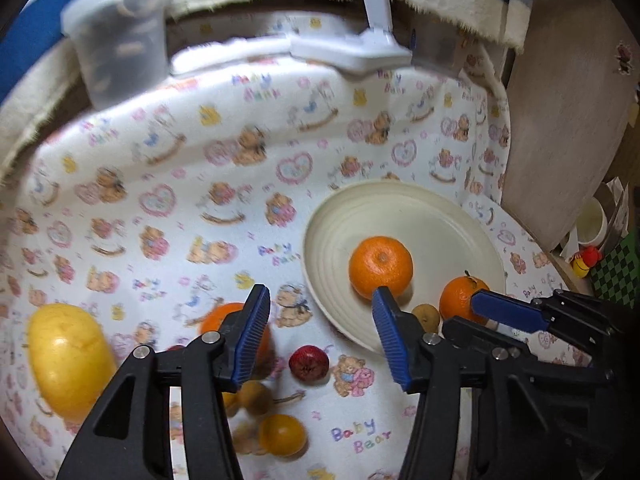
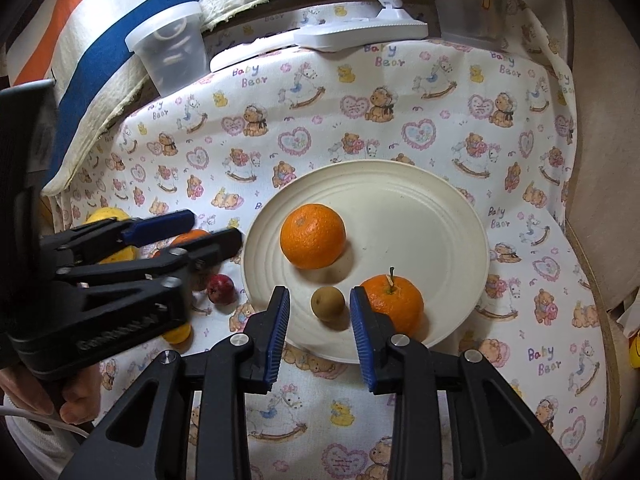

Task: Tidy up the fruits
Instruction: 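Open the right tool on the plate while the left tool drops the apple beside it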

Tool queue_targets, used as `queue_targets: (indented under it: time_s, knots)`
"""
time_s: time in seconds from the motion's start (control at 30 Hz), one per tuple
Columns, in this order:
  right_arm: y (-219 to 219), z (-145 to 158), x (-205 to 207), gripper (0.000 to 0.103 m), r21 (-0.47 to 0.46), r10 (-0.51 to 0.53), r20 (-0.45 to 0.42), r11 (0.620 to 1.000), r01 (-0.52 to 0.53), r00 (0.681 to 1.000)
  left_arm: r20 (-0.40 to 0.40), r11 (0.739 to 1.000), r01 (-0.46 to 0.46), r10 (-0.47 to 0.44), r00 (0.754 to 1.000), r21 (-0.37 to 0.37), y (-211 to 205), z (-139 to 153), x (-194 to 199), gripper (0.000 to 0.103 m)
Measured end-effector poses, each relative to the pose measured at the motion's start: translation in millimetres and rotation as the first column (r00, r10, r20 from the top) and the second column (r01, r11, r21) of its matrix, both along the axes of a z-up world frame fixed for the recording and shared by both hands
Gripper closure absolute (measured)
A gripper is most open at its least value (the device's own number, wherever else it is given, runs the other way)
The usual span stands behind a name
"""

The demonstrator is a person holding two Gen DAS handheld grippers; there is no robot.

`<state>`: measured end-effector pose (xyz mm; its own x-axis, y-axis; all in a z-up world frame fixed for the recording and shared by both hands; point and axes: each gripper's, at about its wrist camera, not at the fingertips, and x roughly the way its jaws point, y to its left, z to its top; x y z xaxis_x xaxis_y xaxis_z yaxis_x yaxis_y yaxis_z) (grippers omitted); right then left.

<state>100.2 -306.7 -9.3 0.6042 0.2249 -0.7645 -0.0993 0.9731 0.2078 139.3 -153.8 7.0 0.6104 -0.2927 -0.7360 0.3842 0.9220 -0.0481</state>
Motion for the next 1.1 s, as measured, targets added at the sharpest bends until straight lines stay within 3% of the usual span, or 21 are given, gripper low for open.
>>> queue_targets:
  time_s: [0.2,0.33,0.47,0.67,0.73,0.77,0.83,1.1]
  knots:
    - [1,13,-10,0.070,0.022,-0.014,0.051,1.000,0.013,0.999,0.118,0.996,-0.037,0.028,0.993,0.076,33,20,-30,0.047]
    - [-1,25,-21,0.070,0.059,-0.041,0.119,0.998,0.034,0.992,0.229,0.994,-0.095,0.082,0.970,0.045,62,36,-56,0.038]
    - [-4,33,-26,0.070,0.077,-0.079,0.177,0.995,0.067,0.981,0.356,0.988,-0.155,0.147,0.923,-0.005,79,41,-79,0.023]
    - [-9,33,-27,0.070,0.112,-0.128,0.217,0.988,0.105,0.968,0.477,0.985,-0.151,0.171,0.862,-0.082,92,38,-100,0.011]
    - [-8,33,-27,0.070,0.126,-0.117,0.226,0.988,0.090,0.967,0.532,0.970,-0.213,0.245,0.810,-0.121,99,38,-109,0.003]
    - [-7,33,-28,0.060,0.132,-0.105,0.226,0.988,0.077,0.968,0.551,0.961,-0.235,0.275,0.788,-0.144,103,37,-112,0.001]
    - [-3,34,-31,0.040,0.137,-0.111,0.244,0.987,0.079,0.963,0.563,0.964,-0.219,0.266,0.782,-0.152,106,37,-113,0.001]
    - [11,38,-42,0.033,0.100,-0.104,0.309,0.992,0.076,0.945,0.541,0.959,-0.199,0.280,0.793,-0.203,115,31,-109,0.001]
